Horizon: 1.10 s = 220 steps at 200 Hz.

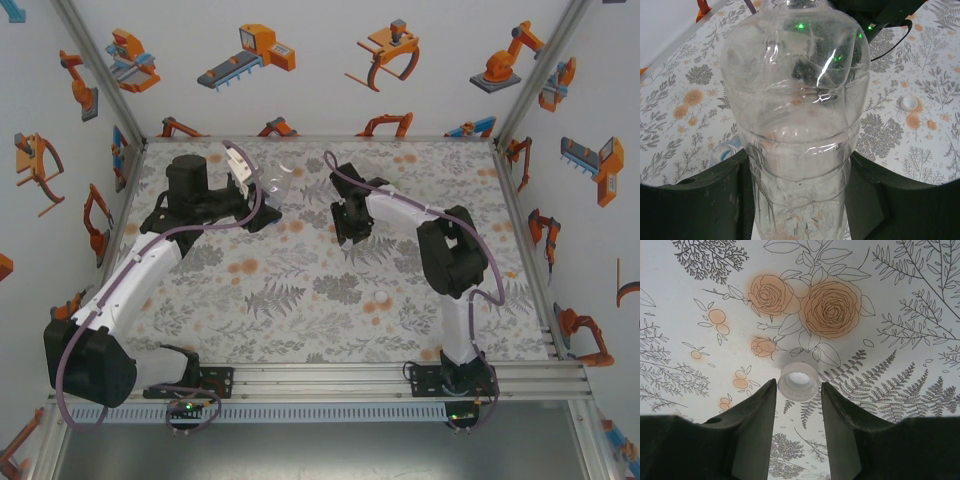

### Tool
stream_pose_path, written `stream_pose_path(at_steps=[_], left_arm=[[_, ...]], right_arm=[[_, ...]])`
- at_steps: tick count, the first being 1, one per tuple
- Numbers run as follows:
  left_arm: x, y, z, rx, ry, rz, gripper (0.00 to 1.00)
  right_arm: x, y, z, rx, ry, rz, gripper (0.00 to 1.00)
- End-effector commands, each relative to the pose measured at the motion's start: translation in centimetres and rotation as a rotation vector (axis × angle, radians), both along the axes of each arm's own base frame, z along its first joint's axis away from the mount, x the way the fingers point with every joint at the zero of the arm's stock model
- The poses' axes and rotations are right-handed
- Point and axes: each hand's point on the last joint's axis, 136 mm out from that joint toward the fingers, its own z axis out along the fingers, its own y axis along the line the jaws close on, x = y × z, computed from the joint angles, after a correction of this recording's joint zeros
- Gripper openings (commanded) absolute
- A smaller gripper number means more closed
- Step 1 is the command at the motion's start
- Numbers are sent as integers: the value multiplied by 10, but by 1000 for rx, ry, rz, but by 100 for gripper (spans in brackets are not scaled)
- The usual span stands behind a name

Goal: Screw on the bottle caps

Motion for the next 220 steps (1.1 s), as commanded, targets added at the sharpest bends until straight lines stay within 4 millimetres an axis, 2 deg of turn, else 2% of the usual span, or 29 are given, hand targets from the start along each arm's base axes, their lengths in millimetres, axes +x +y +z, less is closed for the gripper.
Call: stream_pose_path(at_steps=[1, 95, 170, 220], left_arm=[[1, 0, 3, -4, -3, -6, 9], [1, 0, 3, -7, -2, -7, 10], [2, 0, 2, -6, 5, -5, 10], [2, -1, 2, -7, 8, -6, 10]], right_arm=[[1, 4, 23, 33, -30, -4, 40], [3, 6, 27, 47, -41, -8, 39], [2, 8, 23, 53, -32, -6, 37], [4, 7, 35, 51, -54, -8, 40]])
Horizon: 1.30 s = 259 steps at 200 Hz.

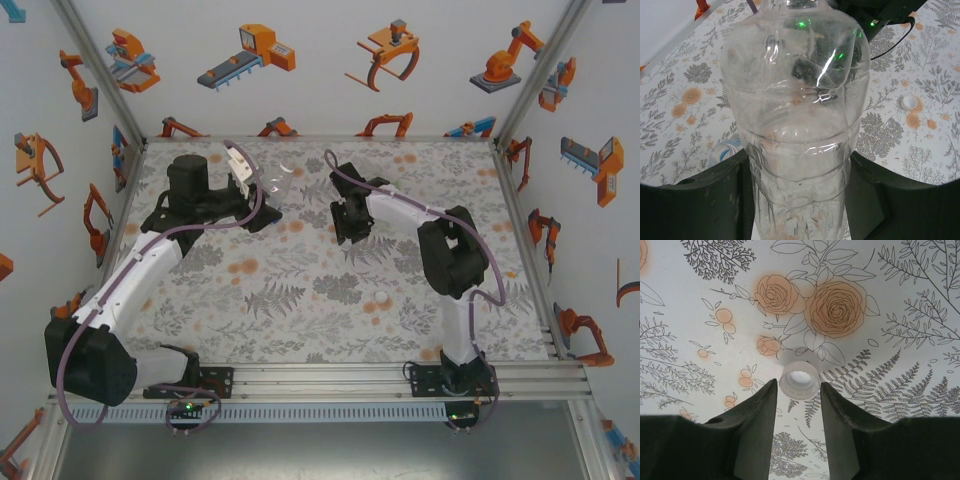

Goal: Screw on the bottle caps

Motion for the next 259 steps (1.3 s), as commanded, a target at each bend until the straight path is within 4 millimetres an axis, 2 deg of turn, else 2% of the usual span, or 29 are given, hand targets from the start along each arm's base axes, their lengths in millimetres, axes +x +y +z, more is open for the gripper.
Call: stream_pose_path(at_steps=[1, 29, 259], left_arm=[[1, 0, 4, -9, 0, -6, 10], [1, -1, 5, -12, 0, -6, 10], [3, -1, 5, -17, 14, -2, 13]], right_arm=[[4, 4, 33, 34, -57, -9, 40], [4, 7, 36, 44, -61, -5, 39], [-4, 6, -4, 3, 12, -5, 39]])
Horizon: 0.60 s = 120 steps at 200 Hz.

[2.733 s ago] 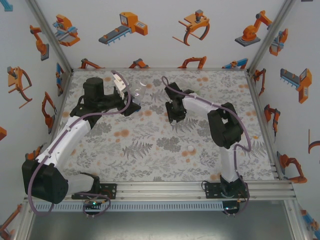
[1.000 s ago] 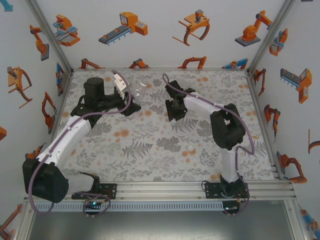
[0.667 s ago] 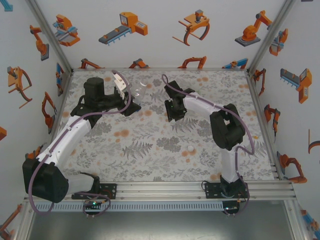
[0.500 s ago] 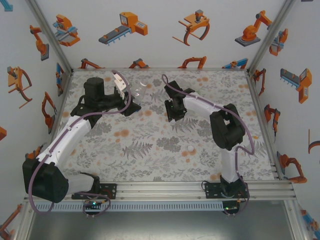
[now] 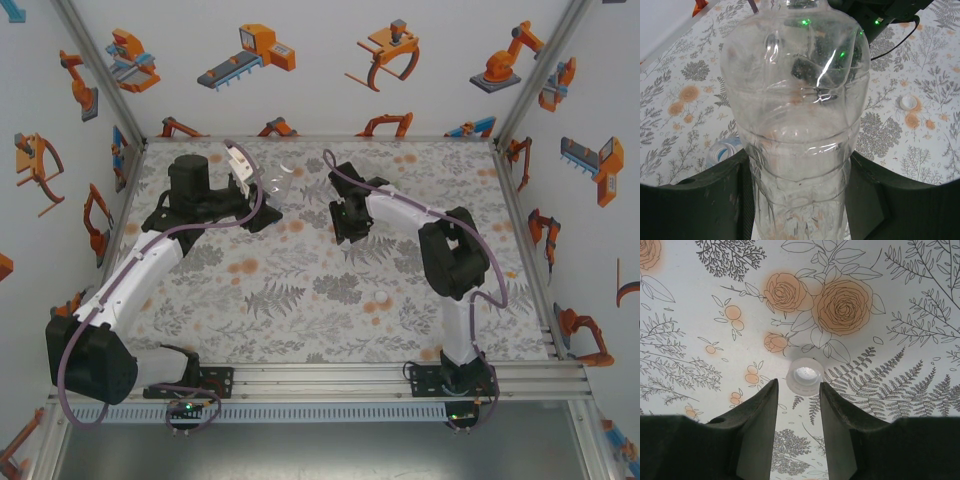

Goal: Screw on the bottle caps

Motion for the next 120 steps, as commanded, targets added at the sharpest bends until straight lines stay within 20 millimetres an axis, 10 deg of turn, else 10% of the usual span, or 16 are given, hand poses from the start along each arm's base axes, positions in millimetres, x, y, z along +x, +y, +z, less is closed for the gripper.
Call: stream_pose_path(at_steps=[1, 84, 120], left_arm=[[1, -1, 8, -16, -2, -6, 13], [2, -1, 6, -13, 2, -5, 13], [2, -1, 6, -13, 3, -6, 13]], right_arm=[[-2, 2, -9, -4, 21, -14, 39], [-6, 3, -25, -1, 45, -25, 38], [-1, 3, -3, 7, 6, -22, 38]])
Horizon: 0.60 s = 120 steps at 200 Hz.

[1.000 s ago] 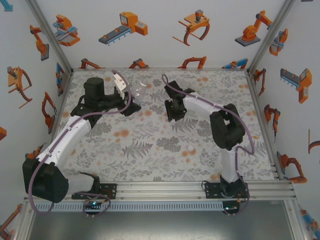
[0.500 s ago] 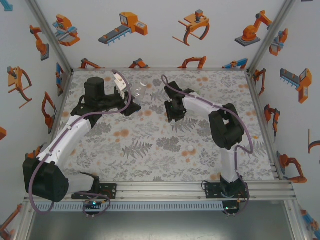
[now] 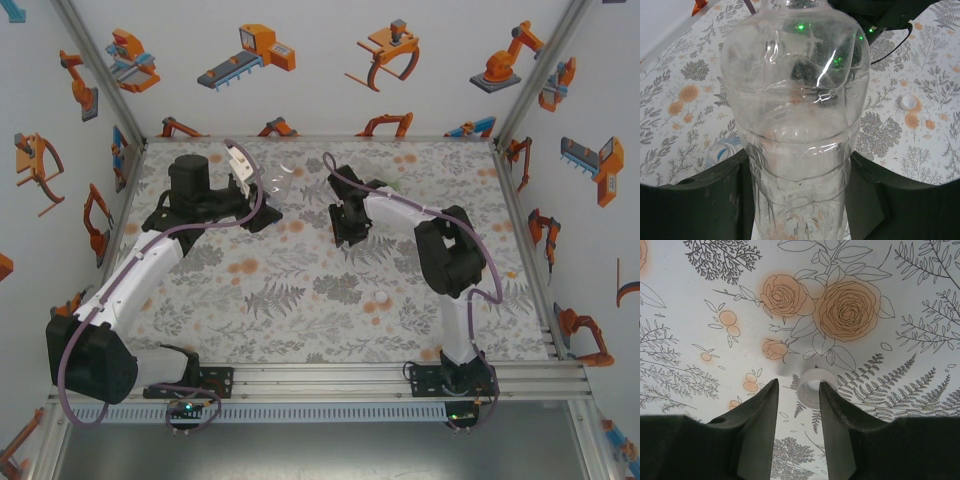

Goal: Screw on the bottle caps

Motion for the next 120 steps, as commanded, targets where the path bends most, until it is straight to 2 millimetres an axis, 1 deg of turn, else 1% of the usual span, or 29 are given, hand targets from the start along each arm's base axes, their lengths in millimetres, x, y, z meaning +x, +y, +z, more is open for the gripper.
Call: stream_pose_path(at_steps=[1, 26, 45, 60, 88, 120], left_arm=[[1, -1, 7, -13, 1, -5, 13], [1, -1, 9, -16, -3, -6, 13], [1, -1, 8, -16, -3, -7, 13], [1, -1, 9, -16, -3, -7, 13], [0, -1, 9, -16, -2, -7, 13], [0, -2, 9, -18, -3, -9, 13]], right_arm=[[0, 2, 12, 2, -19, -4, 38], [4, 0, 34, 0, -61, -2, 39], [5, -3, 41, -3, -79, -4, 41], [4, -4, 41, -9, -76, -6, 43], [0, -9, 34, -32, -58, -10, 46], [-2, -11, 26, -44, -45, -12, 47]])
